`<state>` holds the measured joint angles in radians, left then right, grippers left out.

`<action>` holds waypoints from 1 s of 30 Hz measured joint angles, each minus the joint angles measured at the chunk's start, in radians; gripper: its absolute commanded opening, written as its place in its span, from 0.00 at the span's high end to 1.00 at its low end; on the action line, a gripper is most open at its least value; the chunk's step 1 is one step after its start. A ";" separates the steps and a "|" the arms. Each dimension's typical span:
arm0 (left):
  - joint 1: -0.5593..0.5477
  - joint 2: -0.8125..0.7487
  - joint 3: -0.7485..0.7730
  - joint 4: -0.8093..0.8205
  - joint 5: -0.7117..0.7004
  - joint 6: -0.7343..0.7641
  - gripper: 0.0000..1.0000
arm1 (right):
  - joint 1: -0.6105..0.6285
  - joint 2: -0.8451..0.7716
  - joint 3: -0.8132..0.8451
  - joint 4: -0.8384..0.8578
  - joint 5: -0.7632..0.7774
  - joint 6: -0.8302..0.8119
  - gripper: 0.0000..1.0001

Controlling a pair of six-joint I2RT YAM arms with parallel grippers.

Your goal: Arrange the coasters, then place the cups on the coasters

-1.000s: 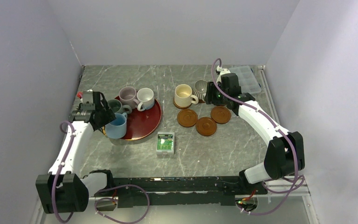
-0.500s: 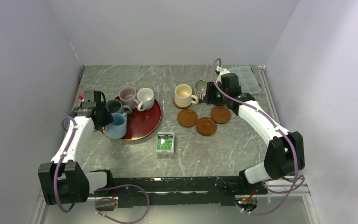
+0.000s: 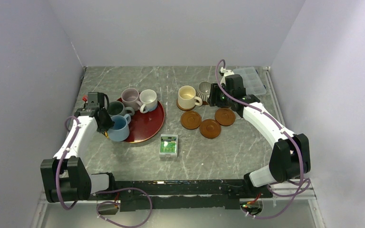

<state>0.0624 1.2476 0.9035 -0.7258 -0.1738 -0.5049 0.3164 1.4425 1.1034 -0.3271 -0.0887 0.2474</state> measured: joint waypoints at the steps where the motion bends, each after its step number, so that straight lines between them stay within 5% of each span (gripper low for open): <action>1: 0.000 0.000 0.000 -0.002 -0.002 0.004 0.81 | 0.000 0.000 0.000 0.000 0.000 0.000 0.44; 5: 0.002 -0.001 0.000 -0.028 -0.013 0.034 0.97 | 0.000 0.001 0.000 0.000 -0.002 0.000 0.44; 20: -0.010 -0.038 0.032 -0.115 0.056 0.119 0.97 | 0.000 -0.002 0.000 -0.005 -0.024 0.026 0.44; 30: -0.232 -0.079 0.114 -0.118 0.061 0.098 0.97 | 0.054 -0.135 -0.005 -0.011 -0.125 0.148 0.38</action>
<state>-0.1692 1.1683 1.0180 -0.8436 -0.1127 -0.4072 0.3702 1.3075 1.0981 -0.3382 -0.2134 0.3954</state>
